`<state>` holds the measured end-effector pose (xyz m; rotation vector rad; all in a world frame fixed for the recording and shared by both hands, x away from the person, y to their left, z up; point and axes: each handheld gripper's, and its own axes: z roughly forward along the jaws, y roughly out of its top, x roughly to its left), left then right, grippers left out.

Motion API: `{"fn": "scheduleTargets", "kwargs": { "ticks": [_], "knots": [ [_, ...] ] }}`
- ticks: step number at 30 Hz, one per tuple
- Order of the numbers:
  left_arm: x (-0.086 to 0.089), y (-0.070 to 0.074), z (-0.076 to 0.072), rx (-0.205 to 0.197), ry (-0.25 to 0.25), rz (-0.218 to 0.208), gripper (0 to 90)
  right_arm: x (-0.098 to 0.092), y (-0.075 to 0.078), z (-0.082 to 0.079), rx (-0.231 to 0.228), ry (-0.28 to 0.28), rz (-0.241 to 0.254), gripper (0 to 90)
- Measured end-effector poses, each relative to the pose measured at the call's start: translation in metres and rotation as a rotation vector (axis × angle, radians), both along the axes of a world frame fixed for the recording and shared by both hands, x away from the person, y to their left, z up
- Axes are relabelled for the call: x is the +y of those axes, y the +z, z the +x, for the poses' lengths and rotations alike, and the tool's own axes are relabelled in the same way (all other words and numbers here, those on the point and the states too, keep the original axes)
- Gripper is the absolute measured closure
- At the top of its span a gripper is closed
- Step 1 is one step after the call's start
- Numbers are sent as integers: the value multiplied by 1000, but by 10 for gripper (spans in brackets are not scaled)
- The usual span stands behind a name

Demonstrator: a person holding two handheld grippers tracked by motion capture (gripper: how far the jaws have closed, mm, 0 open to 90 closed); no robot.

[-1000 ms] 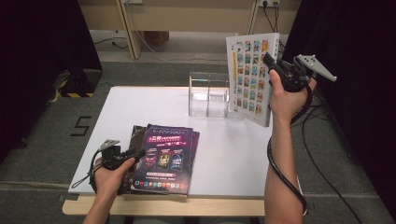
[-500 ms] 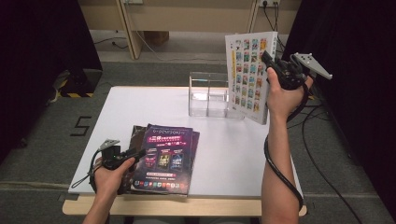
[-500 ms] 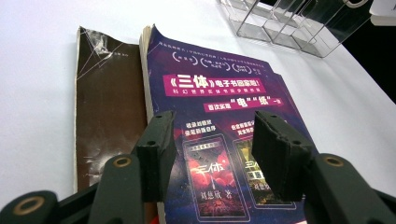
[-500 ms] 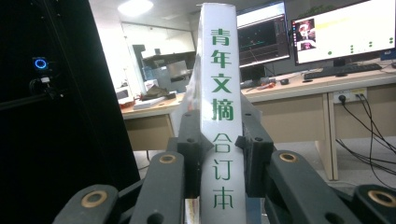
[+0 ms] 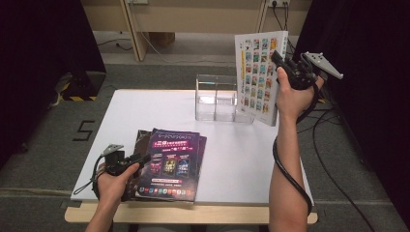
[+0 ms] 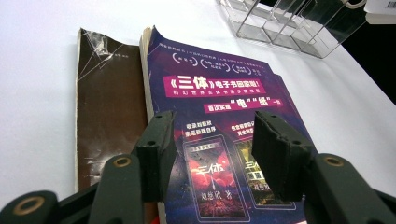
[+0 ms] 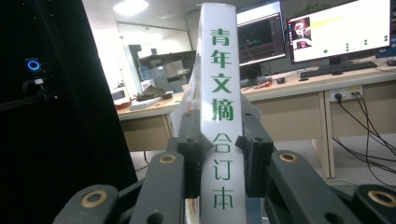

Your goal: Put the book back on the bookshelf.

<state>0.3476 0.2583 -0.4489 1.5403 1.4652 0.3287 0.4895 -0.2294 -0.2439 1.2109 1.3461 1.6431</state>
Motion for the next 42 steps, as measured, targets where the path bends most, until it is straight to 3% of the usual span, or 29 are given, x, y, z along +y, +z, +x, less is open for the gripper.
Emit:
{"fn": "scheduleTargets", "kwargs": {
  "ticks": [20,28,34,42],
  "knots": [
    [1,0,0,4,-2,-1,484,-2,-19,20,34,-28,-2,742],
    [1,-1,1,6,0,-3,484,-5,-20,23,37,-43,3,742],
    [-1,-1,1,6,-6,-3,484,0,-16,17,26,-25,15,742],
    [0,-1,1,8,-3,-4,484,-1,-18,22,31,2,34,742]
  ]
}}
